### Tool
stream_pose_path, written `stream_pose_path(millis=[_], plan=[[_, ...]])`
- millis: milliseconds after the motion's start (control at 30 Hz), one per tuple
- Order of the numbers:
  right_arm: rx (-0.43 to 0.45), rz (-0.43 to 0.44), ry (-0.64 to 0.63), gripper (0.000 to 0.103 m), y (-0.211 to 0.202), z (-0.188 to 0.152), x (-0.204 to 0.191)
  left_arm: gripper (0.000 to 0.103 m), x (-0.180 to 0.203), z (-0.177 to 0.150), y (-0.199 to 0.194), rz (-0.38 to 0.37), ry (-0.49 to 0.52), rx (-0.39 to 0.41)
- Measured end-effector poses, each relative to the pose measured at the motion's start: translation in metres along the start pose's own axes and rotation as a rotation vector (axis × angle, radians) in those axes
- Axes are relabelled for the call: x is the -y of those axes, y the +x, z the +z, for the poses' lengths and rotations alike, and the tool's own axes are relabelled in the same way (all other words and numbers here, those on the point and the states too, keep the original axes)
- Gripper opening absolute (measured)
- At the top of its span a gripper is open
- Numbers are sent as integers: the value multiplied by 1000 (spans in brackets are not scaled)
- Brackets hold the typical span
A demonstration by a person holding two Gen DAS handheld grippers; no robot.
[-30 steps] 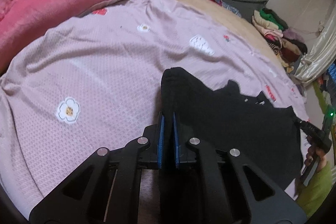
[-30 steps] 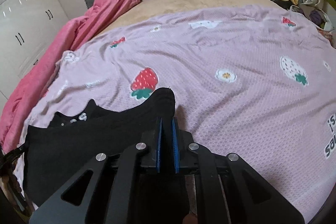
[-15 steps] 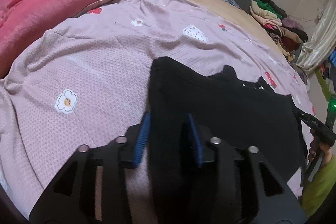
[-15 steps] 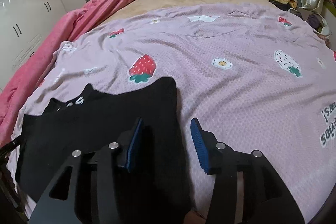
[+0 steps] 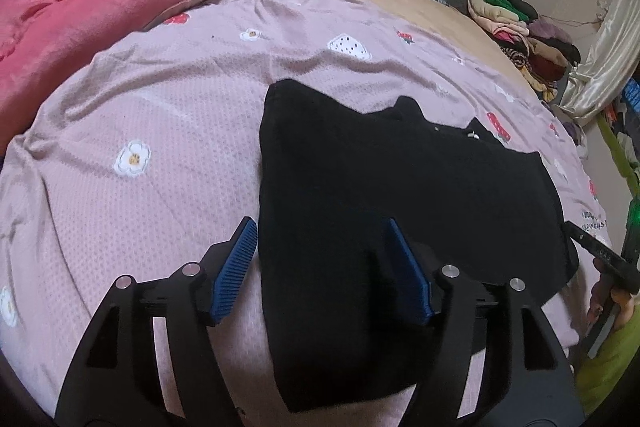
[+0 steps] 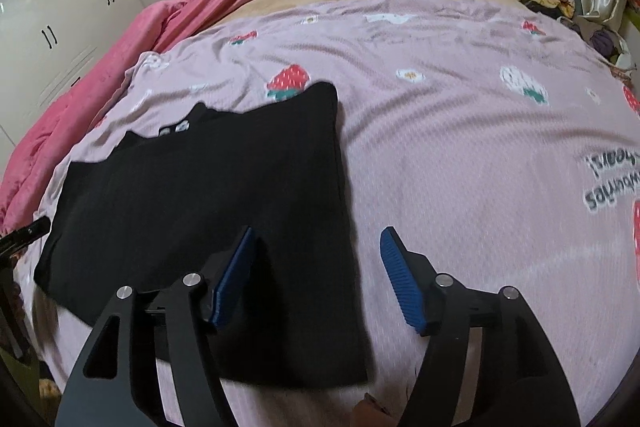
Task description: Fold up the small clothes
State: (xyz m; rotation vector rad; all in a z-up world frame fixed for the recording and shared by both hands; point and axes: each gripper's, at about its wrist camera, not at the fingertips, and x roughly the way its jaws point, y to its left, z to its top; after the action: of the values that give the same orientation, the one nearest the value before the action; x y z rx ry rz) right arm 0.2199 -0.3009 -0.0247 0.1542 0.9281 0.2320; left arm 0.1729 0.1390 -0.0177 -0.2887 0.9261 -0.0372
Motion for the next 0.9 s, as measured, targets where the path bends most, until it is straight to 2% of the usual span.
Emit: stream_pose_path(millis=[167, 367, 533, 567, 600, 633, 667, 733, 900], plan=[[-24, 25, 7, 62, -7, -17, 3, 59, -4, -14, 0, -27, -32, -32], [-36, 71, 21, 45, -15, -28, 6, 59, -10, -36, -2, -96, -96, -58], [-32, 88, 39, 37, -18, -32, 9, 58, -13, -47, -2, -149, -137, -73], [-27, 90, 45, 32, -19, -32, 10, 58, -13, -49, -2, -155, -141, -74], [-21, 89, 54, 25, -19, -31, 12, 56, -13, -50, -1, -161, -146, -75], [-18, 88, 63, 21, -20, -31, 14, 48, -12, -51, -2, -167, -152, -74], [-15, 89, 68, 13, -21, -31, 15, 44, -11, -52, -3, -169, -156, -72], [-2, 98, 77, 9, -25, -30, 18, 21, -10, -52, -7, -159, -160, -62], [54, 101, 69, 8, -44, -28, 18, 15, -8, -50, -22, -169, -155, -42]])
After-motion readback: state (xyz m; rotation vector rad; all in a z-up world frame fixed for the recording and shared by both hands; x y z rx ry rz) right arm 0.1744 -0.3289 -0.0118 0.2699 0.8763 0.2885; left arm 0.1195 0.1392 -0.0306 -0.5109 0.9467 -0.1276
